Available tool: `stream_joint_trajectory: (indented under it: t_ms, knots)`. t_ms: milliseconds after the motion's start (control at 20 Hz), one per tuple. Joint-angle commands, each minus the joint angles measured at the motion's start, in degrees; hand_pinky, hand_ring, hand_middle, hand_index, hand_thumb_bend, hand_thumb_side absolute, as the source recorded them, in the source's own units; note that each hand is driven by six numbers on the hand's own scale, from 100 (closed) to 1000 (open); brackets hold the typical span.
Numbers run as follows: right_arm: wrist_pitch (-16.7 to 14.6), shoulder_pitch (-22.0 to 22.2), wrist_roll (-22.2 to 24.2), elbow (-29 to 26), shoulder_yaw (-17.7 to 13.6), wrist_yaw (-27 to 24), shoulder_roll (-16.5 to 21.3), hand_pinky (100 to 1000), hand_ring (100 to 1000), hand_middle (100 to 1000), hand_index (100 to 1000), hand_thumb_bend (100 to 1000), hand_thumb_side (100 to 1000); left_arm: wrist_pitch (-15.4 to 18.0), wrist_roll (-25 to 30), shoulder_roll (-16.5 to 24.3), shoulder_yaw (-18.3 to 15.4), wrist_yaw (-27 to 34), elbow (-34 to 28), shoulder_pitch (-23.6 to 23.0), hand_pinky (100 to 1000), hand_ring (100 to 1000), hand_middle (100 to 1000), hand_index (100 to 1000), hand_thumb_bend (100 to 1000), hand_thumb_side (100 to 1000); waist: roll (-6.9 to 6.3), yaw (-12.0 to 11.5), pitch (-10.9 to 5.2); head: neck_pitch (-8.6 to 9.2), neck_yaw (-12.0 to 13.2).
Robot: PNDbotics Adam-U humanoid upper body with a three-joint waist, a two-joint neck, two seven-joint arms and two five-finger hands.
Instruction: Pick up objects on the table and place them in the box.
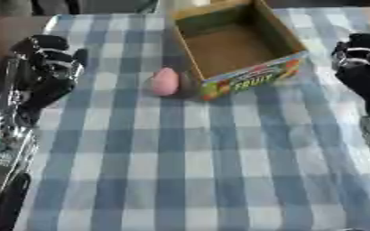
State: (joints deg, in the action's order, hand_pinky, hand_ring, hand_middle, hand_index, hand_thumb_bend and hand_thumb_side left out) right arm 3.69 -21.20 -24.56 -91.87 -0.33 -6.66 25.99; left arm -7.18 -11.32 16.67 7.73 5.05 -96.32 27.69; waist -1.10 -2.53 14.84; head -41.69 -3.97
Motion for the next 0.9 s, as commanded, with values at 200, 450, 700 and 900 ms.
stream_joint_trajectory:
  t_ms: [200,450,700,900]
  knots:
    - [-0.2,-0.86,0.15,-0.58,-0.18,-0.17,0.87,603,643,621,691,171,123,0.0,1.74,1.2,0.48,-1.22,-0.49,1.16,535,610,589,642,429,100,-0.01,0.18,-1.13,0.51,-0.17]
    - [-0.19,-0.82,0.2,-0.55,-0.15,-0.17,0.87,603,643,620,691,173,123,-0.36,2.43,1.12,0.82,-2.75,-0.24,1.64,591,691,631,648,458,100,-0.06,0.42,-1.18,0.51,-0.2]
    - [-0.16,-0.88,0.34,-0.55,-0.06,-0.14,0.85,603,643,620,691,173,123,-1.37,2.89,0.75,1.62,-5.23,0.89,2.66,637,737,663,665,494,100,-0.03,0.78,-1.23,0.53,-0.08]
    - [-0.14,-0.92,0.46,-0.54,0.05,-0.15,0.82,603,643,620,691,174,123,-3.01,3.48,0.07,2.72,-8.58,2.71,4.21,659,748,669,668,501,100,-0.03,1.27,-1.26,0.58,0.09]
